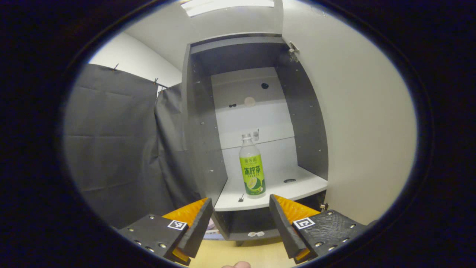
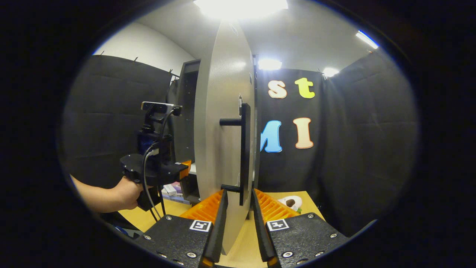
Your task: Open the cabinet door with the right hand, grasp the bottle in the cabinet with the left hand and place it on the coaster, then close the cabinet door with the right hand.
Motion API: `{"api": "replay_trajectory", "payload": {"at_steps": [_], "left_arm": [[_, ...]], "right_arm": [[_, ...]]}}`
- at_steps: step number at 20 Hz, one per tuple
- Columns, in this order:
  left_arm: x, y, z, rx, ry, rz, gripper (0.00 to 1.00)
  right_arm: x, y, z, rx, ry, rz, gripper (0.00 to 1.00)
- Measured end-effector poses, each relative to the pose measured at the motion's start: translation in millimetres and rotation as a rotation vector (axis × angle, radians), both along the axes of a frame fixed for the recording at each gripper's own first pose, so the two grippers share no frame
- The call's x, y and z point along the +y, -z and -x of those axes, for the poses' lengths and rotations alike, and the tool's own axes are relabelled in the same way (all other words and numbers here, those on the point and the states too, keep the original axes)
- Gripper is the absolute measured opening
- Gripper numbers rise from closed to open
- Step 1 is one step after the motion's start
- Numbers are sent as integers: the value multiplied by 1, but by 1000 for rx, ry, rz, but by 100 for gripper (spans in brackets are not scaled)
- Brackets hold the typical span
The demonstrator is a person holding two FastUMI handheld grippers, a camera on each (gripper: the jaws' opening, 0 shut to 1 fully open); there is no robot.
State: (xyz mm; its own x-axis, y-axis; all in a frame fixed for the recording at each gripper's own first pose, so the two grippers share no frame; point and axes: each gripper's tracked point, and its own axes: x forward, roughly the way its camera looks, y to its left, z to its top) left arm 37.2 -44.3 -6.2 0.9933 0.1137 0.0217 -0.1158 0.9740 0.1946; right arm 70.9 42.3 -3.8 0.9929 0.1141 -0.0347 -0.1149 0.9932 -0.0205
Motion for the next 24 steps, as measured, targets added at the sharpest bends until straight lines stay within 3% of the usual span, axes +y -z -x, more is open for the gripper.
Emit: {"api": "replay_trajectory", "payload": {"at_steps": [3, 10, 11, 16, 17, 20, 21, 24], "left_arm": [[2, -3, -45, -9, 3, -12, 87], [-1, 28, -131, 38, 38, 4, 92], [0, 29, -142, 35, 36, -4, 87], [2, 18, -186, -18, 38, -54, 92], [1, 16, -193, -25, 43, -61, 87], [-9, 19, -206, -23, 69, -48, 87], [-11, 22, -204, -18, 79, -37, 92], [-12, 25, -205, -24, 69, -9, 87]], "right_arm": [[-17, -15, 6, -65, 103, 31, 61], [-38, -16, 9, -81, 251, 88, 65], [-43, -16, 12, -84, 272, 81, 65], [-68, -10, 8, -92, 385, 1, 65], [-69, -10, 7, -92, 391, -22, 63], [-65, -9, 13, -104, 404, -22, 65], [-63, -10, 15, -110, 412, -7, 65], [-62, -8, 14, -107, 419, -17, 65]]}}
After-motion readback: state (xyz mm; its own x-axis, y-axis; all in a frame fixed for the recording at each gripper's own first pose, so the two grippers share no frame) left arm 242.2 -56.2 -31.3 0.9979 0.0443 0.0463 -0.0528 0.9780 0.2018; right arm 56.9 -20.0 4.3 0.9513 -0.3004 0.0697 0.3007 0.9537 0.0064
